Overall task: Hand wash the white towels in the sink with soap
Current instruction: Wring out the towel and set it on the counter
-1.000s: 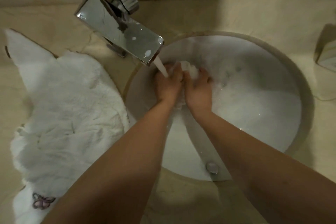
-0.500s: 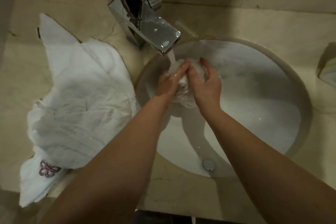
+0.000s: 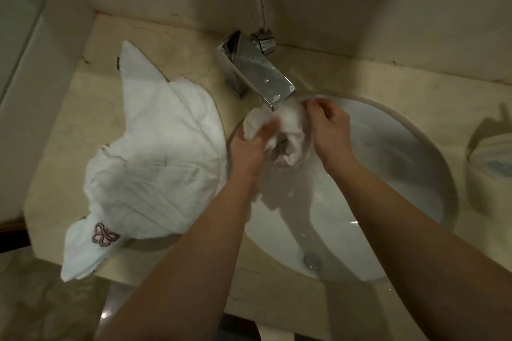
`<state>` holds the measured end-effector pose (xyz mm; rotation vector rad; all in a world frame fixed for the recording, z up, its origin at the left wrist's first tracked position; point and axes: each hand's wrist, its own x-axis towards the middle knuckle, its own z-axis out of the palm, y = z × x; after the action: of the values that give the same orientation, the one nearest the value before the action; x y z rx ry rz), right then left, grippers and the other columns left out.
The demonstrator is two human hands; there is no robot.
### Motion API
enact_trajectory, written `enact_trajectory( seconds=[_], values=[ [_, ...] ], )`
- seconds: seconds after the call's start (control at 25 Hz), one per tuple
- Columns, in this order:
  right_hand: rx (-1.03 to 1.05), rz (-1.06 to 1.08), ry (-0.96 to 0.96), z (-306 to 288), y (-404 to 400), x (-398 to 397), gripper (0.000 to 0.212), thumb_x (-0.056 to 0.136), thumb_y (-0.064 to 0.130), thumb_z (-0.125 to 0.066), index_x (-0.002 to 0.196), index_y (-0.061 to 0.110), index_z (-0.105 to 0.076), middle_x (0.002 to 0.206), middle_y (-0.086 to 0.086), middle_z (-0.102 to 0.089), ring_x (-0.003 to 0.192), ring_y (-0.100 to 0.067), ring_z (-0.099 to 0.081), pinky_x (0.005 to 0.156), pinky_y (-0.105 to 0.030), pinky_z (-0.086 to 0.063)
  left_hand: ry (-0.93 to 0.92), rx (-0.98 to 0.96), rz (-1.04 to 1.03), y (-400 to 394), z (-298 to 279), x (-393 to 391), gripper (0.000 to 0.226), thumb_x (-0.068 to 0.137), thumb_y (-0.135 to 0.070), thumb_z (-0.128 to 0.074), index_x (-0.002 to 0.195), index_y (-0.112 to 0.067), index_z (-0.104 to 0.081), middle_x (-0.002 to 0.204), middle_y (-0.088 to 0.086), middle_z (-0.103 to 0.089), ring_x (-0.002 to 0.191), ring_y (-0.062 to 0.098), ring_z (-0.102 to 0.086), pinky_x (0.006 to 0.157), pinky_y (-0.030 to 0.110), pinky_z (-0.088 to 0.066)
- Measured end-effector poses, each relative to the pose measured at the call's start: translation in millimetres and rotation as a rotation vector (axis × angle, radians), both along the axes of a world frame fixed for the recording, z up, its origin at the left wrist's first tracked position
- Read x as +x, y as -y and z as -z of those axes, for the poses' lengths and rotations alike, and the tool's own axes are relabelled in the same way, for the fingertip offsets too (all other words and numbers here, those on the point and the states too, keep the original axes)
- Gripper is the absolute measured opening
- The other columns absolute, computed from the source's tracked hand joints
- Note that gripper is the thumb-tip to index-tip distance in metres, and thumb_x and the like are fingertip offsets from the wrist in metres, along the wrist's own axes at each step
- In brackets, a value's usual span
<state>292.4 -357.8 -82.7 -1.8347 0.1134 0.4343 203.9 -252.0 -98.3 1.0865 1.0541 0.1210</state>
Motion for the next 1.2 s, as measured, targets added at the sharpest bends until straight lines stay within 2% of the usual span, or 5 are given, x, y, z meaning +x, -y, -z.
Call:
enact_trajectory(
  seconds=[0.12, 0.32, 0.56, 1.0, 1.2],
  values=[
    [0.003, -0.076, -0.046, -23, -14, 20, 0.015, 0.093, 0.026, -0.057, 0.091, 0.019, -0.07, 0.082, 0.005, -0.067, 0.08, -0.01, -0.061, 0.077, -0.033, -0.049, -0.051, -0.006, -0.058, -12, -12, -5, 0.071, 0.055, -0.058, -0.087, 0.117, -0.032, -0.065, 0.108, 0.001, -0.074, 0.1, 0.026, -0.07, 0.091, 0.046, -0.058],
    [0.091, -0.122, -0.028, -58, -46, 52, 0.016, 0.092, 0.029, -0.053, 0.082, 0.026, -0.066, 0.082, 0.005, -0.068, 0.078, -0.011, -0.062, 0.076, -0.032, -0.047, 0.074, -0.095, -0.084, -22, -35, -12, 0.032, 0.076, -0.016, -0.081, 0.105, -0.021, -0.069, 0.105, 0.01, -0.075, 0.099, 0.029, -0.071, 0.086, 0.044, -0.059],
    [0.054, -0.262, -0.053, -79, -78, 73, 0.031, 0.098, 0.014, -0.046, 0.125, 0.021, -0.06, 0.106, 0.0, -0.063, 0.089, -0.008, -0.056, 0.084, -0.027, -0.045, 0.125, -0.156, -0.081, -32, -46, -16, 0.028, 0.081, -0.01, -0.076, 0.107, -0.019, -0.068, 0.089, -0.001, -0.077, 0.082, 0.016, -0.073, 0.071, 0.029, -0.058],
    [0.05, -0.295, -0.076, -89, -87, 72, 0.037, 0.099, 0.007, -0.037, 0.124, 0.021, -0.06, 0.083, 0.01, -0.058, 0.05, 0.018, -0.05, 0.051, -0.001, -0.037, 0.101, -0.169, -0.087, -46, -34, -21, 0.057, 0.065, -0.021, -0.084, 0.119, -0.017, -0.067, 0.102, 0.005, -0.076, 0.092, 0.023, -0.072, 0.075, 0.034, -0.058],
    [0.035, -0.346, -0.091, -97, -92, 70, 0.041, 0.1, 0.012, -0.035, 0.129, 0.022, -0.063, 0.086, 0.011, -0.058, 0.069, 0.005, -0.049, 0.054, -0.002, -0.036, 0.09, -0.173, -0.094, -48, -35, -25, 0.055, 0.07, -0.02, -0.083, 0.122, -0.015, -0.067, 0.105, 0.007, -0.075, 0.094, 0.024, -0.072, 0.074, 0.035, -0.059]
  ],
)
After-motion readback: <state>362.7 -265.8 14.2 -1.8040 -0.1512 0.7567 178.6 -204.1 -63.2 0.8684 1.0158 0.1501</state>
